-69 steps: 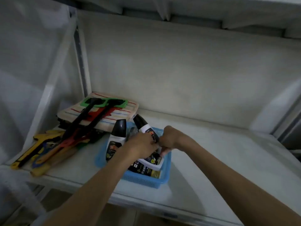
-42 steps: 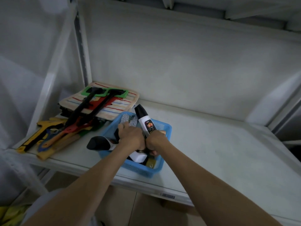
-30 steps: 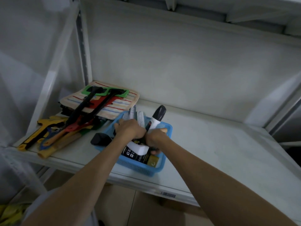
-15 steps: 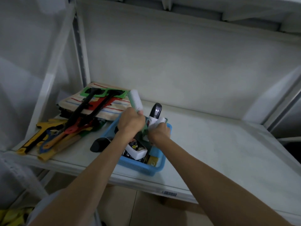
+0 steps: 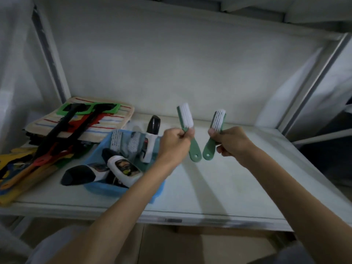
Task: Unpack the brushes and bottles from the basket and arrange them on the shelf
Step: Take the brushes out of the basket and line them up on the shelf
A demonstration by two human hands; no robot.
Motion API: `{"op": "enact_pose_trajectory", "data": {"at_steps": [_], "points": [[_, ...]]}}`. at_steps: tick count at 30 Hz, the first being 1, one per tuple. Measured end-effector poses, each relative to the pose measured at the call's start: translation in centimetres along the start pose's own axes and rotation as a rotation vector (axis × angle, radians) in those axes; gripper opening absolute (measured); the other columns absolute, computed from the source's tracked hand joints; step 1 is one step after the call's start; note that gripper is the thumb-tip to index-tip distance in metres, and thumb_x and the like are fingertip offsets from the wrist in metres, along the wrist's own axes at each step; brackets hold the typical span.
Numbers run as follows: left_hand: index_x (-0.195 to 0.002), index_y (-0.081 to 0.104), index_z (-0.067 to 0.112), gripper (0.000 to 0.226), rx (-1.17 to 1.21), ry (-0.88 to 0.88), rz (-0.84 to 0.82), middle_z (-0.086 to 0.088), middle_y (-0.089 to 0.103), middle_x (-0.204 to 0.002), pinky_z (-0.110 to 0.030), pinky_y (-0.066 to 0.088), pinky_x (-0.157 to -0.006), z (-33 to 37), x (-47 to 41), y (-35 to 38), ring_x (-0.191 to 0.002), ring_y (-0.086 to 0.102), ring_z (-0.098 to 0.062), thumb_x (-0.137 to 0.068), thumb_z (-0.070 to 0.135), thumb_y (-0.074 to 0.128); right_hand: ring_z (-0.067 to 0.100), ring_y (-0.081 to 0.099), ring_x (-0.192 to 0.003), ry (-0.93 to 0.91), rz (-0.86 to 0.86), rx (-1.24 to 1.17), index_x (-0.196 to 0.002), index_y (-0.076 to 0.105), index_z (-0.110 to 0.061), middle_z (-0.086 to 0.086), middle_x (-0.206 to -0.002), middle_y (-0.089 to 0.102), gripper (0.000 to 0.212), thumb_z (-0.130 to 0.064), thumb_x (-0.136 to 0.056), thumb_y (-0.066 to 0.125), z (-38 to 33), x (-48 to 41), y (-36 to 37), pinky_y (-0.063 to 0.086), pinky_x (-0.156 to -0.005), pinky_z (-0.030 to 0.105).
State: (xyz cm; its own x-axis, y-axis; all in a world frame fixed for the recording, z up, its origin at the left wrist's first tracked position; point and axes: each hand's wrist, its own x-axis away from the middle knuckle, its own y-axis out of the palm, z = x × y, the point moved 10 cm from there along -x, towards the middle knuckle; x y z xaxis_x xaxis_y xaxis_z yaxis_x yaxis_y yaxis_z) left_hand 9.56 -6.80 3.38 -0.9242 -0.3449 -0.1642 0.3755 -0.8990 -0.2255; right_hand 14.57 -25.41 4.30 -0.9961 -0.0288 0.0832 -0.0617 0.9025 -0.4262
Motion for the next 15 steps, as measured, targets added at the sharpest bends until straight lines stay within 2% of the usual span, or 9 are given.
{"op": "enact_pose_trajectory", "data": {"at_steps": [3,6,8,10,11,13,15], "points": [[-0.057,0.057,0.011,0.043,0.004,-0.133,-0.238,-0.002,0.055,-0.055,-0.032,0.048,-0.057,-2.6,1.4,9.0,-0.055,0.054,-0.021,-0.089,0.04,0.061,0.015,0.046,-0.041,0.086,0.07,0.128,-0.073,0.065,0.001,0.01,-0.053,0.055,0.029,-0.022,-0.09,0.068,5.4,-0.6,-6.2,0.04,-0.041,0.023],[-0.062,0.05,0.013,0.037,-0.099,-0.225,-0.443,-0.003,0.051,-0.06,-0.028,0.042,-0.056,-4.8,2.7,16.7,-0.061,0.053,-0.024,-0.092,0.035,0.057,0.018,0.045,-0.044,0.179,0.112,0.233,-0.069,0.062,0.001,0.01,-0.051,0.052,0.023,-0.005,-0.091,0.062,11.6,-0.7,-11.2,0.039,-0.045,0.026],[-0.065,0.044,0.014,0.033,-0.176,-0.253,-0.531,-0.004,0.048,-0.064,-0.025,0.039,-0.05,-5.8,3.5,20.9,-0.064,0.052,-0.025,-0.093,0.031,0.054,0.018,0.045,-0.048,0.226,0.124,0.345,-0.072,0.062,0.002,0.01,-0.056,0.052,0.019,-0.003,-0.091,0.06,14.9,-0.5,-13.7,0.037,-0.046,0.025],[-0.075,0.049,0.009,0.027,-0.231,-0.248,-0.541,-0.012,0.057,-0.076,-0.026,0.04,-0.05,-6.2,3.9,23.1,-0.07,0.056,-0.027,-0.093,0.029,0.053,0.018,0.049,-0.053,0.237,0.118,0.418,-0.085,0.067,0.0,0.009,-0.062,0.055,0.011,-0.009,-0.09,0.065,16.4,-0.5,-14.9,0.039,-0.049,0.025],[-0.084,0.056,0.005,0.026,-0.264,-0.231,-0.535,-0.016,0.064,-0.088,-0.027,0.043,-0.054,-6.2,4.2,24.3,-0.078,0.061,-0.029,-0.093,0.029,0.054,0.02,0.053,-0.058,0.239,0.128,0.449,-0.089,0.07,0.0,0.009,-0.066,0.059,0.013,-0.013,-0.088,0.068,17.0,-0.4,-15.8,0.043,-0.053,0.026],[-0.102,0.063,-0.001,0.034,-0.334,-0.188,-0.509,-0.019,0.069,-0.106,-0.031,0.05,-0.066,-6.2,4.8,26.6,-0.094,0.067,-0.033,-0.092,0.031,0.056,0.024,0.059,-0.069,0.257,0.142,0.52,-0.09,0.073,-0.001,0.012,-0.076,0.064,0.018,-0.018,-0.084,0.073,18.3,-0.4,-17.7,0.049,-0.064,0.031],[-0.107,0.063,-0.002,0.037,-0.382,-0.144,-0.478,-0.02,0.069,-0.11,-0.034,0.053,-0.073,-5.7,5.6,27.8,-0.099,0.067,-0.034,-0.093,0.032,0.056,0.026,0.062,-0.076,0.271,0.146,0.584,-0.088,0.073,-0.005,0.011,-0.081,0.066,0.016,-0.021,-0.084,0.072,19.5,-0.1,-19.0,0.05,-0.071,0.032]]}}
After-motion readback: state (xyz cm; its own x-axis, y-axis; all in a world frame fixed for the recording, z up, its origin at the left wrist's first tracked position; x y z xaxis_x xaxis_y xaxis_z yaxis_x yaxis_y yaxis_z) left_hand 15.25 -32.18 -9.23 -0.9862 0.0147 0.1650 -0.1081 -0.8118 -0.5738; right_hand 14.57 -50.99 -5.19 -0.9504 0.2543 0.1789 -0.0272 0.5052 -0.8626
